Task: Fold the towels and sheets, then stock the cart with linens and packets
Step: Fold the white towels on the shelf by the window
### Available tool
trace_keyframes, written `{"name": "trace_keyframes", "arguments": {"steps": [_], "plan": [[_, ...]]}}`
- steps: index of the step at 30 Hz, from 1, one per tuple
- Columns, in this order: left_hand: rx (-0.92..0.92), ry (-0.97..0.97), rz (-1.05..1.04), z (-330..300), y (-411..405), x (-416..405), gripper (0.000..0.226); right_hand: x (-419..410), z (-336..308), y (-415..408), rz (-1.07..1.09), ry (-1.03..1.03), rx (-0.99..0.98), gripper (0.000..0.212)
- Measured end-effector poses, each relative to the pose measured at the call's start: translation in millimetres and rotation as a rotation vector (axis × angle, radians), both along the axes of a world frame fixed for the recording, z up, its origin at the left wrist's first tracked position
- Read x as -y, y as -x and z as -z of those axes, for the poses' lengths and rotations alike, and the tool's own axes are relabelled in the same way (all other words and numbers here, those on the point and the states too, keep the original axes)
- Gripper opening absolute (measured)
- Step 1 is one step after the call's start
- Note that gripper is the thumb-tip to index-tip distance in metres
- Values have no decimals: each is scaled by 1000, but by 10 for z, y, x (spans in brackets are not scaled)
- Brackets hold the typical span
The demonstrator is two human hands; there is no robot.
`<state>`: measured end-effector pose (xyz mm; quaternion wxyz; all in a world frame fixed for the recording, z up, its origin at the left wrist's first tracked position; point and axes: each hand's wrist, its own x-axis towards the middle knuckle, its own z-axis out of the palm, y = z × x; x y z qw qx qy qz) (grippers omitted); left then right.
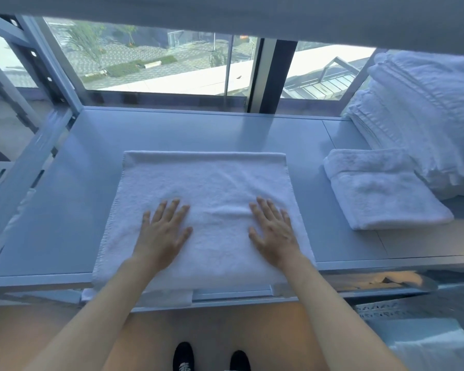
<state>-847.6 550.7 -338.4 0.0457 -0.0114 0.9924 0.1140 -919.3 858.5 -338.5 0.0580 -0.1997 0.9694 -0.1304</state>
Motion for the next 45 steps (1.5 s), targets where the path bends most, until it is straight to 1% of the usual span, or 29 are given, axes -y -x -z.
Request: {"name": "trace_keyframes", "arguments": {"steps": [2, 5, 10, 12, 14, 16, 19, 22, 24, 26, 29, 34, 40, 45], "plan": [[-10, -10, -42, 75, 104, 135, 81, -95, 25, 144, 35, -10, 30, 68], [-17, -5, -54, 145, 87, 234, 78, -239, 51, 168, 28, -30, 30, 66], [-25, -4, -22, 162, -229, 114, 74, -371, 60, -256, 43, -52, 46, 67], [-24, -1, -9, 155, -415, 37, 73, -384, 21, -446, 93, -38, 0, 65], [-13, 13, -7, 161, -587, -52, 73, -351, -37, -491, 113, 16, -103, 58], [-2, 28, -15, 179, -738, -133, 71, -279, -64, -417, 41, 71, -132, 55], [-9, -5, -42, 133, -785, -165, 70, -152, -25, -274, -117, 47, -3, 58], [-47, -29, -87, 26, -577, -88, 71, -136, 39, -175, -145, 2, 42, 55], [-6, -17, -100, -18, -442, 0, 75, -148, 49, -164, -142, -7, 45, 56], [22, -1, -71, 6, -417, 57, 77, -171, 52, -210, -136, -5, 44, 56], [30, 4, -25, 39, -614, 24, 77, -249, 55, -431, -128, -16, 53, 59], [26, 54, 17, 119, -1028, -64, 72, -455, 131, -915, -149, -48, 0, 65], [22, 67, 4, 71, -809, -61, 74, -442, 33, -685, -201, -75, 2, 80], [-6, 60, 56, 112, -959, -23, 77, -722, 82, -624, -293, -113, -23, 94]]}}
